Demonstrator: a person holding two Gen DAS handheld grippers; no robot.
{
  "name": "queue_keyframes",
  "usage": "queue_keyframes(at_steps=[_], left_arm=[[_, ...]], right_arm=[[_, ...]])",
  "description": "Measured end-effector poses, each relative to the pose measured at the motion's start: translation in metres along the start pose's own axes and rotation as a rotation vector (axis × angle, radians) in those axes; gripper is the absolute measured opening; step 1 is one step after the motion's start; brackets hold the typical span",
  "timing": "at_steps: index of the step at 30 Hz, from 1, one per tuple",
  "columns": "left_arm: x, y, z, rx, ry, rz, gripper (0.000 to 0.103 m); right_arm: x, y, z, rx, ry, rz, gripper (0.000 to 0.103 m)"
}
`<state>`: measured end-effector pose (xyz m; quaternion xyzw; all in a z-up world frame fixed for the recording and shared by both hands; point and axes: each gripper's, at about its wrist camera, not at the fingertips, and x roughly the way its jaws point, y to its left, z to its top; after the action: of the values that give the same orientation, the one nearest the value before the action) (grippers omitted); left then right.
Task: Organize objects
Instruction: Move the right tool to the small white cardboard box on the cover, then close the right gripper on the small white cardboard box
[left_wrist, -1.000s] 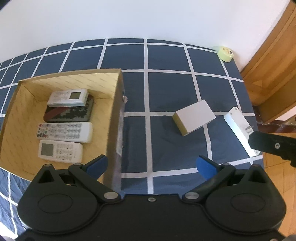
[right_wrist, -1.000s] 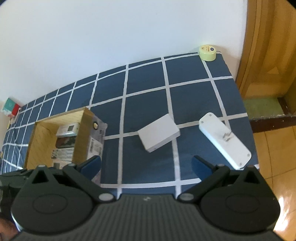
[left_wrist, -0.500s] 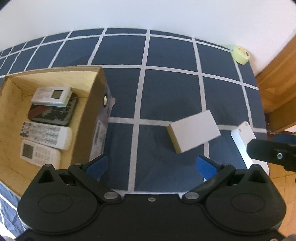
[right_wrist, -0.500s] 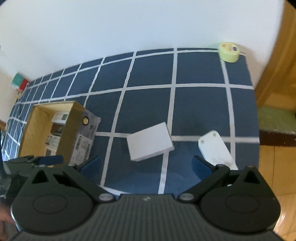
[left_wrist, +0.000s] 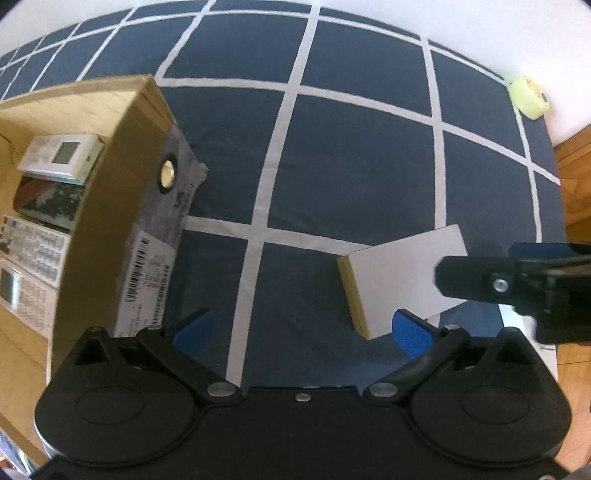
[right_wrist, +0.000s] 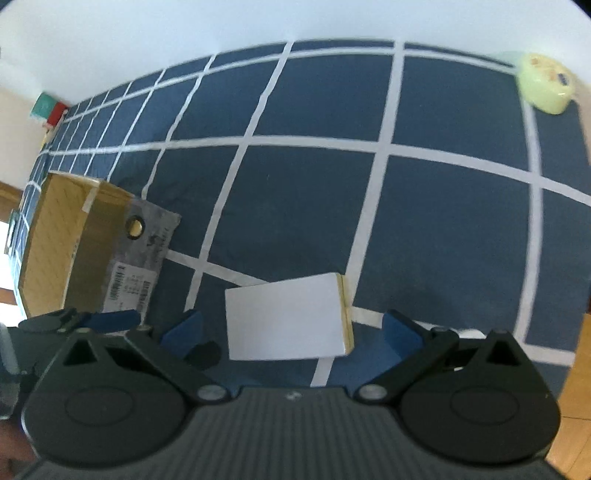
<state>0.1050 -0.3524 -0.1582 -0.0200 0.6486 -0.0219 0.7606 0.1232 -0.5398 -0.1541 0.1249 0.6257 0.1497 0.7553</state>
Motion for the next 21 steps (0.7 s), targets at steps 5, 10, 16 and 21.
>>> queue_keyframes(at_steps=[5, 10, 16, 21], left_arm=[[0.012, 0.001, 0.003, -0.011, 0.023, -0.014, 0.103], [0.018, 0.001, 0.004, -0.014, 0.038, -0.038, 0.103], [0.022, 0.003, 0.004, -0.013, 0.044, -0.068, 0.103], [0.025, 0.006, 0.004, -0.006, 0.050, -0.088, 0.103]], right_arm=[[0.020, -0.003, 0.006, -0.014, 0.045, 0.023, 0.102], [0.035, -0.005, 0.011, -0.016, 0.071, 0.023, 0.096], [0.044, -0.004, 0.009, -0.001, 0.095, 0.023, 0.084], [0.048, -0.003, 0.009, 0.001, 0.091, -0.010, 0.078]])
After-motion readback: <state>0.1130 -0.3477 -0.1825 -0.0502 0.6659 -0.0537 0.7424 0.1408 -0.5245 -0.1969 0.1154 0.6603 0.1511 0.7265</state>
